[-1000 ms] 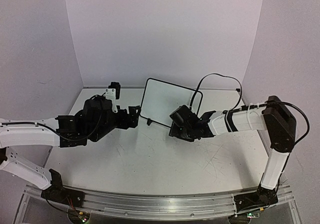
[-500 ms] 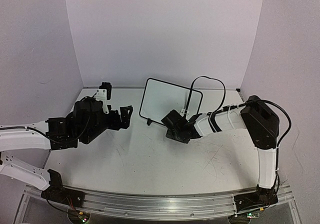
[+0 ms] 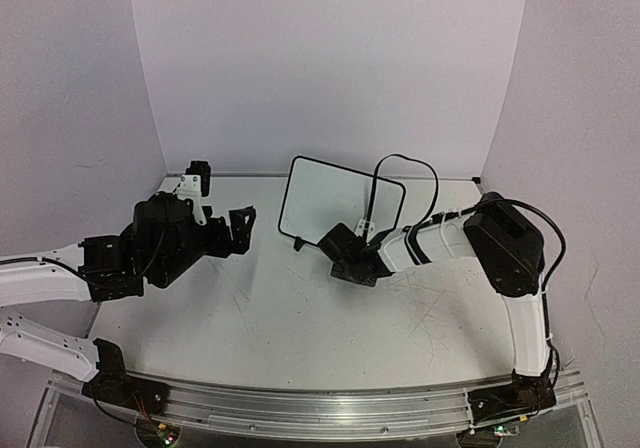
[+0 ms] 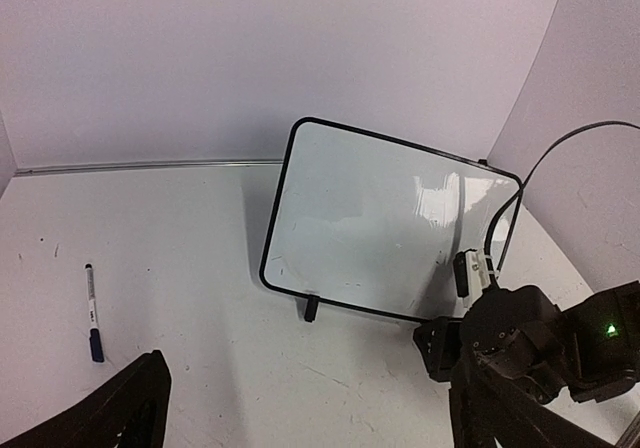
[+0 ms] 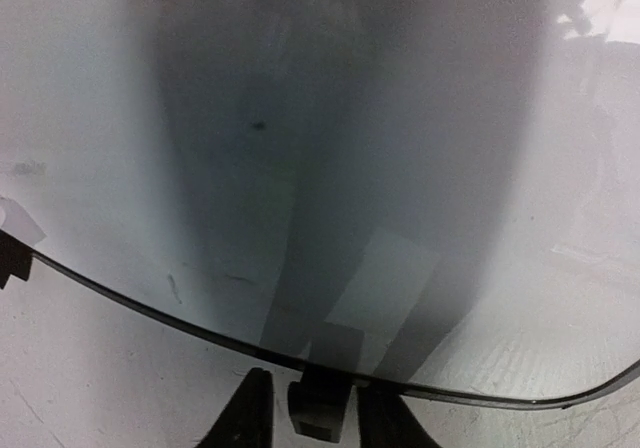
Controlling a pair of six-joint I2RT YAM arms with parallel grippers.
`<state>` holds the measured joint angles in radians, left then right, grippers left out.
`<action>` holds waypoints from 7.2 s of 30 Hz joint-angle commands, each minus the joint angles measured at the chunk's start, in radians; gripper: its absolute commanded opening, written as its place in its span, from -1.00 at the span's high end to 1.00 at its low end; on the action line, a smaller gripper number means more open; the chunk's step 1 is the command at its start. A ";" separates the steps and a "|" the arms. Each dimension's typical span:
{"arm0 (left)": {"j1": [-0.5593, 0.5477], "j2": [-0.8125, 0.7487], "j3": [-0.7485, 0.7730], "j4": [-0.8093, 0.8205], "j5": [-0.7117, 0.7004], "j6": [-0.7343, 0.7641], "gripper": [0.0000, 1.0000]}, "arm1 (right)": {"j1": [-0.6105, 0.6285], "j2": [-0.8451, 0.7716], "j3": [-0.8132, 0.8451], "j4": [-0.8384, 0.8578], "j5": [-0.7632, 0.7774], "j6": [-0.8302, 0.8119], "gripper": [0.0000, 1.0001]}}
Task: Write a sentence on the whiteboard
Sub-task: Move the whiteboard stand to the center of the board, then pick up the whiteboard marker from the center of the board, then pass from the left arm to the right
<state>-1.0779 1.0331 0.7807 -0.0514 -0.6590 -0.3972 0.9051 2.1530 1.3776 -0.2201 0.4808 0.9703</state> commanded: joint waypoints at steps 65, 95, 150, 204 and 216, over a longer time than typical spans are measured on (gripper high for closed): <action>0.325 0.456 0.054 0.205 0.567 -0.218 -0.34 | -0.183 -0.757 -0.517 0.269 -0.308 -0.725 -0.59; 0.319 0.546 0.121 0.206 0.595 -0.150 -0.25 | -0.189 -0.760 -0.476 0.263 -0.354 -0.720 -0.60; 0.762 0.897 0.433 -0.438 0.387 0.042 0.99 | -0.157 -1.011 -0.446 0.197 -0.403 -0.937 -0.96; 0.100 0.348 0.329 0.058 0.751 0.274 0.59 | -0.142 -0.560 -0.071 0.277 -1.195 -0.468 0.95; 0.216 0.268 0.166 0.206 1.345 0.060 -0.49 | -0.144 -0.700 -0.146 0.424 -1.299 -0.562 1.00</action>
<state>-0.8674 1.3006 0.9528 0.0772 0.4333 -0.2687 0.7582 1.5140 1.2278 0.0799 -0.7520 0.4485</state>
